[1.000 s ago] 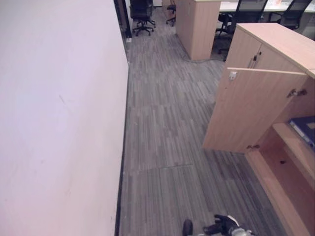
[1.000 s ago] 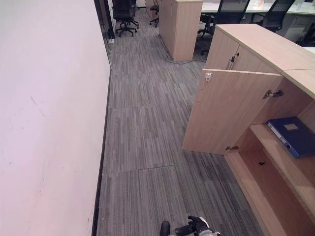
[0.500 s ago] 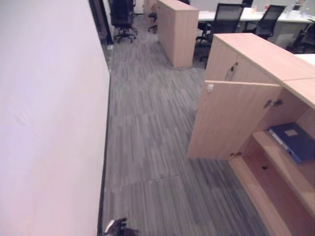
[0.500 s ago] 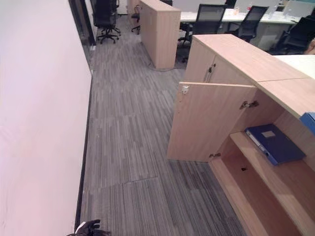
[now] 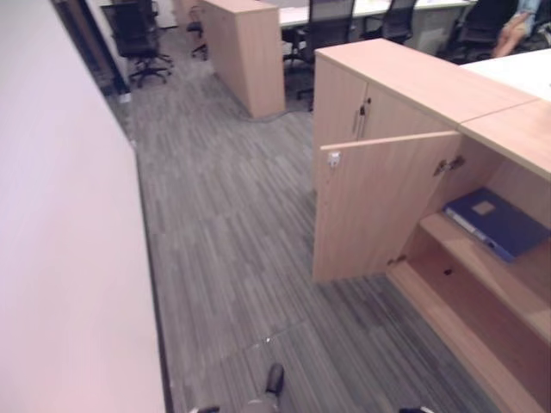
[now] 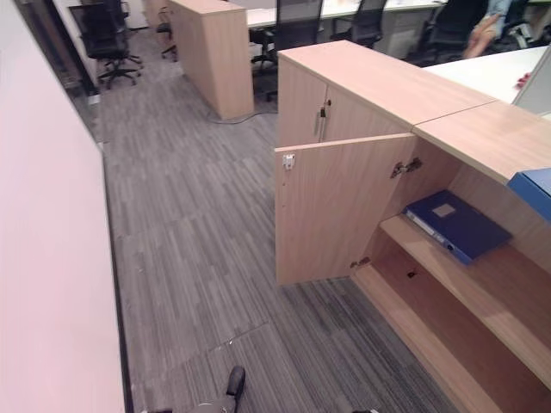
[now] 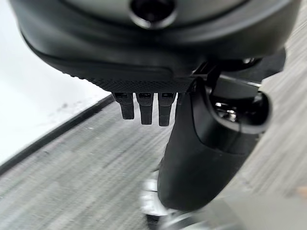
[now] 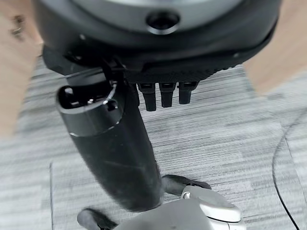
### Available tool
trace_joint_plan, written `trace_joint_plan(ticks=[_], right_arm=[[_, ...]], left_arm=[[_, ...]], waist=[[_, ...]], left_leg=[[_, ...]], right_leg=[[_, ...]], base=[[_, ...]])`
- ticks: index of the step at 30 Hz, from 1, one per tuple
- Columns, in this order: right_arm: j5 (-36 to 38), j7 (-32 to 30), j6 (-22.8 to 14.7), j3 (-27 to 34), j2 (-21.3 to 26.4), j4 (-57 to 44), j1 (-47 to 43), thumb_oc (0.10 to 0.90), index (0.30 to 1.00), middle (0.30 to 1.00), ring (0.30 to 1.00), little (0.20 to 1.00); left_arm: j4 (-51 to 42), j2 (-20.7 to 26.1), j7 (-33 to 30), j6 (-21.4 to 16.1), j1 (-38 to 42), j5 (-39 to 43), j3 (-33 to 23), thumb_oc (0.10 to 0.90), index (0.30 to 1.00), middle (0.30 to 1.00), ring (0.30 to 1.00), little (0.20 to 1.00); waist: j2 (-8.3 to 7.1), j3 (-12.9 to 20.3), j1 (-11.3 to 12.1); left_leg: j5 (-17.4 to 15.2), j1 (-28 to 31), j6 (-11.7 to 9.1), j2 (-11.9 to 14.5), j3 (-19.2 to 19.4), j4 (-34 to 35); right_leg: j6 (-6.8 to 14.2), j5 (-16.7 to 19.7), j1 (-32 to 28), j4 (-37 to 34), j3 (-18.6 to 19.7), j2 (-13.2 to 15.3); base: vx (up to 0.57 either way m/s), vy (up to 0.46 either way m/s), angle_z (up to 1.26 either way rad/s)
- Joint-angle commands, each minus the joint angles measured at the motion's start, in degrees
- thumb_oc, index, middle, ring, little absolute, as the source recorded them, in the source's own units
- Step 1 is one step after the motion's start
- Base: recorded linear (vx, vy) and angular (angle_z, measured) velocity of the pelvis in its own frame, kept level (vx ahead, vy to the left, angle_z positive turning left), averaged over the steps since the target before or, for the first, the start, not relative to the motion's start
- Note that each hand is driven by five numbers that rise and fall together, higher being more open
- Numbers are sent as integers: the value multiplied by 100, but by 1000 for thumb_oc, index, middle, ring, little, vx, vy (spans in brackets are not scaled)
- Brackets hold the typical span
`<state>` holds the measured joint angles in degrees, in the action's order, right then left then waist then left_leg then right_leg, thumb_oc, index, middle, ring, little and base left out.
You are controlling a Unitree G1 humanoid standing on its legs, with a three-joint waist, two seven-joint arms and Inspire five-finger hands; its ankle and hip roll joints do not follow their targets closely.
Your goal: Put the empty folder in the office cabinet
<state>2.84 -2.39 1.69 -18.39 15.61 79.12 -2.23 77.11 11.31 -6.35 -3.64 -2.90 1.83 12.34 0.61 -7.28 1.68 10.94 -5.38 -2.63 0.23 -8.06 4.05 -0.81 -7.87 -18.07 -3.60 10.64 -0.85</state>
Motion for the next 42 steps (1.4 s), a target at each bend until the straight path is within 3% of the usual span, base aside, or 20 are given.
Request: trace_joint_plan(ticks=[1, 3, 8, 11, 12, 14, 16, 19, 23, 26, 28, 31, 34, 35, 38, 39, 41, 42], right_arm=[[-166, 47, -50, 47, 51, -13, -8, 800, 900, 900, 900, 900], [-205, 89, -55, 42, 9, -15, -75, 800, 900, 900, 900, 900], [-155, 121, -66, 145, 21, -87, -154, 800, 900, 900, 900, 900], [-93, 138, -96, 259, 47, -152, -165, 800, 900, 900, 900, 900], [-44, 118, -104, 307, 69, -185, -175, 800, 900, 900, 900, 900], [74, 93, -151, 381, 91, -239, -144, 800, 900, 900, 900, 900], [120, 82, -194, 412, 74, -321, -106, 800, 900, 900, 900, 900], [113, 63, -224, 370, 57, -449, -177, 800, 900, 900, 900, 900], [227, -19, -208, 369, 60, -564, -319, 800, 900, 900, 900, 900], [265, -30, -165, 391, 16, -568, -308, 800, 900, 900, 900, 900], [234, -45, -137, 394, 5, -547, -256, 800, 900, 900, 900, 900], [216, -66, -116, 404, 27, -534, -154, 800, 900, 900, 900, 900], [188, -47, -85, 484, 123, -492, -128, 800, 900, 900, 900, 900], [188, -45, -84, 483, 122, -492, -126, 800, 900, 900, 900, 900], [220, -55, -88, 498, 198, -452, -206, 800, 900, 900, 900, 900], [210, -53, -82, 420, 209, -442, -219, 800, 900, 900, 900, 900], [171, -45, -61, 320, 245, -480, -238, 800, 900, 900, 900, 900], [148, -72, -53, 287, 310, -522, -293, 800, 900, 900, 900, 900]], left_arm=[[26, 70, -35, -143, 30, -124, 236, 800, 900, 900, 900, 900], [-43, 105, -40, -171, 109, -133, 258, 800, 900, 900, 900, 900], [-19, 118, 22, -155, 204, -200, 354, 800, 900, 900, 900, 900], [64, 112, 140, -128, 235, -230, 394, 800, 900, 900, 900, 900], [47, 129, 169, -123, 236, -208, 392, 800, 900, 900, 900, 900], [16, 168, 214, -118, 215, -195, 369, 800, 900, 900, 900, 900], [10, 210, 240, -120, 195, -203, 315, 800, 900, 900, 900, 900], [-90, 236, 225, -136, 276, -35, 249, 800, 900, 900, 900, 900], [-404, 163, 172, -172, 483, 119, 260, 800, 900, 900, 900, 900], [-786, 137, 167, -216, 617, 210, 336, 800, 900, 900, 900, 900], [-1139, 135, 167, -230, 643, 226, 450, 800, 900, 900, 900, 900], [-2110, 204, 304, -227, 544, 314, 677, 800, 900, 900, 900, 900], [-3389, 449, 612, -237, 391, 629, 859, 800, 900, 900, 900, 900], [-3416, 459, 618, -221, 376, 635, 857, 800, 900, 900, 900, 900], [-4023, 644, 769, -207, 361, 918, 855, 800, 900, 900, 900, 900], [-4374, 735, 839, -183, 331, 1015, 842, 800, 900, 900, 900, 900], [-4706, 841, 856, -142, 250, 1079, 782, 800, 900, 900, 900, 900], [-4864, 860, 838, -182, 210, 1130, 766, 800, 900, 900, 900, 900]], waist=[[-23, 517, 144], [-58, 631, 183], [-19, 777, 120], [94, 732, -32], [144, 647, -82], [262, 607, -108], [180, 622, -86], [191, 555, -143], [131, 314, -344], [2, 220, -417], [-87, 257, -417], [-171, 388, -477], [-29, 422, -632], [-24, 430, -633], [40, 433, -730], [18, 450, -728], [-69, 398, -642], [-156, 295, -532]], left_leg=[[-35, -383, -70, 147, 45, -138], [-278, -310, 78, 12, 271, -261], [-610, -55, 335, -222, 601, -303], [-764, 297, 477, -351, 867, -148], [-812, 452, 522, -371, 939, -82], [-931, 666, 532, -318, 1184, 37], [-1147, 812, 473, -330, 1490, 95], [-1280, 909, 404, -130, 1812, 95], [-1548, 1281, 352, -21, 2158, 95], [-1685, 1516, 252, 45, 2380, 81], [-1782, 1655, 214, 78, 2500, 69], [-1991, 1882, 155, 171, 2521, 72], [-2054, 2064, -56, 678, 2479, -58], [-2060, 2057, -66, 692, 2479, -68], [-1624, 1879, -310, 1223, 2448, -735], [-1159, 1696, -408, 1582, 2420, -1474], [-727, 1336, -356, 1857, 2211, -2658], [-556, 1024, -245, 1819, 2034, -3356]], right_leg=[[399, -153, 436, 278, -370, 279], [626, -108, 512, 426, -384, 580], [903, 28, 798, 1019, -373, 938], [990, 549, 1313, 2034, -605, 1204], [860, 711, 1537, 2457, -856, 1329], [599, 590, 1710, 2819, -1808, 1561], [655, 435, 1602, 2679, -2699, 1855], [703, 335, 2013, 2156, -3105, 1637], [981, 1170, 2598, 722, -3274, 1444], [1135, 1498, 2675, 1, -3618, 1444], [1166, 1631, 2620, -34, -3916, 1554], [1108, 1582, 2540, 129, -3940, 1556], [952, 1256, 2756, 719, -3782, 1409], [944, 1236, 2764, 737, -3785, 1401], [685, 869, 2731, 900, -3651, 1042], [460, 644, 2537, 832, -3542, 696], [150, 456, 2204, 660, -3392, 343], [6, 324, 1978, 571, -3230, 211]], base=[[140, 122, -62], [225, 220, -69], [161, 204, -48], [111, 220, -46], [55, 216, -48], [87, 206, -74], [139, 67, -106], [54, -68, -112], [118, -113, -74], [174, -154, -48], [205, -177, -19], [299, -199, -23], [369, -287, 0], [163, -176, 6], [272, -350, -5], [375, -516, -18], [360, -505, -69], [219, -310, -91]])
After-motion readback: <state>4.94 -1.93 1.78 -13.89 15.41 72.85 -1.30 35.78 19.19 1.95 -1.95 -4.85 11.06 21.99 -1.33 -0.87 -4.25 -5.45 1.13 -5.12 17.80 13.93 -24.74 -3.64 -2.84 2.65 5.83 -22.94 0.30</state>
